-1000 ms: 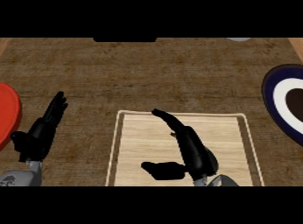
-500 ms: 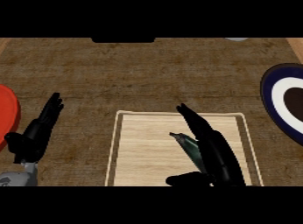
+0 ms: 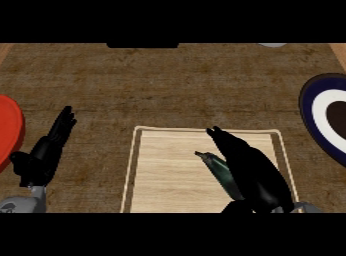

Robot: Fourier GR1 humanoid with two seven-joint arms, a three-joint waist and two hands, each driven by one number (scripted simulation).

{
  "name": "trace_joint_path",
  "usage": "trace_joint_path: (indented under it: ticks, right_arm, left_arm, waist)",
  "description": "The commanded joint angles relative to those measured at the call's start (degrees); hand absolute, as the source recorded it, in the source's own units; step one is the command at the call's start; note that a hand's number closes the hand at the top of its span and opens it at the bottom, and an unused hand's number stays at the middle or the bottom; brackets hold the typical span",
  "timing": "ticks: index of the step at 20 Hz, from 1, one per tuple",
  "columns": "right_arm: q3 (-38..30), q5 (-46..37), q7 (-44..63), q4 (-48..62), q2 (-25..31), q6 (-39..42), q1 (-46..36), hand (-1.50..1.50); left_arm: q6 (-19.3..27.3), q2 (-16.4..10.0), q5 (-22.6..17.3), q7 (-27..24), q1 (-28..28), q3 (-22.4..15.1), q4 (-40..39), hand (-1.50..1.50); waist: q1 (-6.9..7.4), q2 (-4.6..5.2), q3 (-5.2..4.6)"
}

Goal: Pick the eggplant from the tray and place it in the plate

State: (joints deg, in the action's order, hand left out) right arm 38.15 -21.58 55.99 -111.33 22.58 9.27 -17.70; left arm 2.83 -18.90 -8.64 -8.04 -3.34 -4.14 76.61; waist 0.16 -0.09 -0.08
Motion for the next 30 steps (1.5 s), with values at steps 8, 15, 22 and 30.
trace_joint_path:
  ticks: [8, 15, 22, 30]
  right_arm:
    - [-3.46, 5.23, 13.31, 1.72, -1.37, 12.55, -4.89, -1.5]
    - [-2.34, 3.7, 5.92, 15.14, -2.54, 12.88, -5.74, -1.5]
    - [-0.16, -1.7, 3.93, 14.64, -2.95, 12.91, -0.11, -1.5]
    - [2.67, -9.81, 4.27, 15.32, -6.81, 11.94, 4.03, -1.5]
  left_arm:
    - [0.48, 2.06, 0.99, 2.73, -0.23, 0.3, 2.05, 0.0]
    - [-1.53, 1.9, 1.32, -0.5, 0.99, 1.09, 0.61, 0.0]
    - [-1.38, 2.44, 2.35, -0.57, 0.85, 2.75, 0.74, 0.0]
    - [-4.17, 2.37, 2.76, -1.95, 0.5, 4.35, -2.3, 0.0]
  waist:
    - [0.11, 0.0, 0.04]
    - [0.49, 0.18, 0.07]
    - [0.03, 0.05, 0.08]
    - [-0.31, 0.02, 0.07]
